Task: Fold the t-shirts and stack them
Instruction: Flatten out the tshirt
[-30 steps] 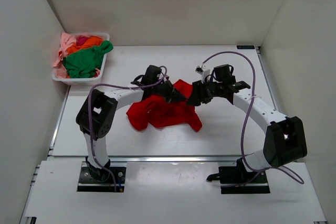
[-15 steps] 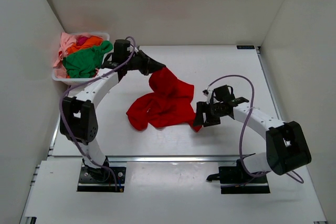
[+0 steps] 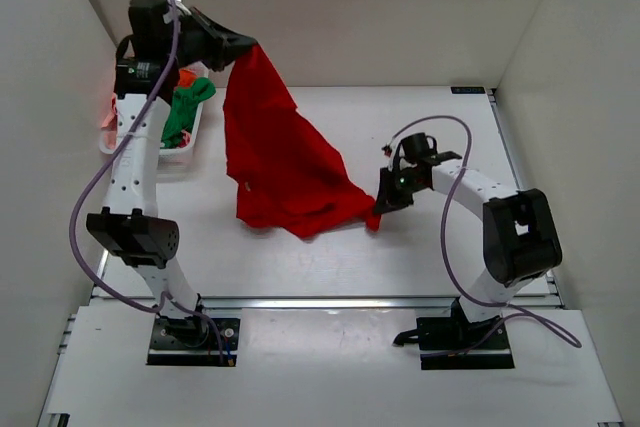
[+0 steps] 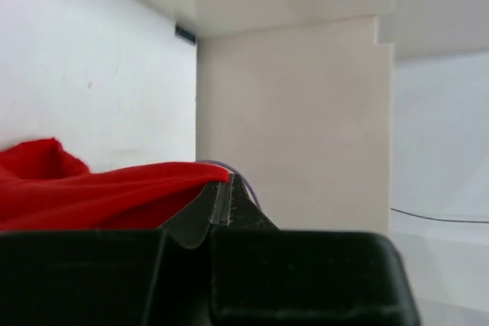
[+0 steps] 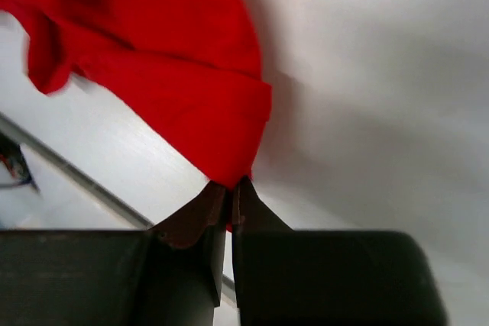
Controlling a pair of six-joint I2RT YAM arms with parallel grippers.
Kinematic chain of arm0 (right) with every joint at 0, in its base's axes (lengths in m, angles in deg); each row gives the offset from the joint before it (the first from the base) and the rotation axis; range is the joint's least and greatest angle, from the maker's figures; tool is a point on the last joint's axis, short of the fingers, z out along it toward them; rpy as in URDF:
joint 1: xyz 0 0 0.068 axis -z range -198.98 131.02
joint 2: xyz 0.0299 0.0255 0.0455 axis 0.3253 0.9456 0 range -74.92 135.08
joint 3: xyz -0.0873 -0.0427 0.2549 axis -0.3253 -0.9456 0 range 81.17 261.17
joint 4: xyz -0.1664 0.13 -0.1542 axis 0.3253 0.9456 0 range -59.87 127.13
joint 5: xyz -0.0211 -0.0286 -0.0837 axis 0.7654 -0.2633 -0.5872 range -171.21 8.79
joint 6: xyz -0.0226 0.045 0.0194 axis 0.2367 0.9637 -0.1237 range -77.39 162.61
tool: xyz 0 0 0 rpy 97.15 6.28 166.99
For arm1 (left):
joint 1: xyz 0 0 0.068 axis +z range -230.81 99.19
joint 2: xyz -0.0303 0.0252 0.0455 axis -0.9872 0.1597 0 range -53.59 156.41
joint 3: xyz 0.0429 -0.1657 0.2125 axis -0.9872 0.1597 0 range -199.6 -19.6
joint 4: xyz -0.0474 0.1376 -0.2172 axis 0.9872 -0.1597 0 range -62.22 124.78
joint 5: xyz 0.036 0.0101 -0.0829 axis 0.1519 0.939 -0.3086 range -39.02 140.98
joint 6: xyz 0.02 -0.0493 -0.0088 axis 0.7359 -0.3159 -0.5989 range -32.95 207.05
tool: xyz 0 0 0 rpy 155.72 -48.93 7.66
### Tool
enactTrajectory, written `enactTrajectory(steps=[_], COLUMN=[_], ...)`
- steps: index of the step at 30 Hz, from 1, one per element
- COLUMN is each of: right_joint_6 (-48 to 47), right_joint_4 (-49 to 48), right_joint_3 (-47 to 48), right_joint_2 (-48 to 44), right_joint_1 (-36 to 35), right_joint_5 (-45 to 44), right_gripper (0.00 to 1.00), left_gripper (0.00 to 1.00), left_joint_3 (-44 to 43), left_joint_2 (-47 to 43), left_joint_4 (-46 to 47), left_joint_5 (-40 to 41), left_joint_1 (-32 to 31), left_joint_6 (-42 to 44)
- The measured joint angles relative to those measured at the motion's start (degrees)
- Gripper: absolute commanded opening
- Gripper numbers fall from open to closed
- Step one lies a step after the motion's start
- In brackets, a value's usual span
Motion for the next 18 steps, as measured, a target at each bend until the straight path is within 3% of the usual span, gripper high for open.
enactTrajectory(steps=[4,7,16,17,18], right_joint_6=[-1.27,-1.99,-5.86,-6.01,-6.19], right_joint_4=[2.23,0.81,-2.95,-1.86,-0.90], right_joint_3=[12.22,18.36,16.46,15.26,13.79], right_joint_2=[-1.73,-5.66,-21.94,-22.18,-22.32], right_joint_1=[2.84,6.69,11.56,11.50,10.99], right_joint_5=[-5.38,-8.22,-10.12,-9.38,-8.83], right_gripper=[0.00,0.00,0.00,0.02,0.12], left_gripper=[0.00,0.00,0.00,0.00,0.00], left_joint_3=[-12.52,-14.16,-13.44,-12.61,-11.28], left_joint_2=[3.85,5.29,8.17,7.65,6.88], left_joint_4=[-0.92,2.14,13.09,13.92,14.75], left_joint_5=[-0.70,-2.12,-7.34,-7.76,-8.33], left_joint_1=[3.98,8.22,13.64,13.81,13.88], left_joint_6=[0.24,-2.19,-10.12,-10.29,-10.40])
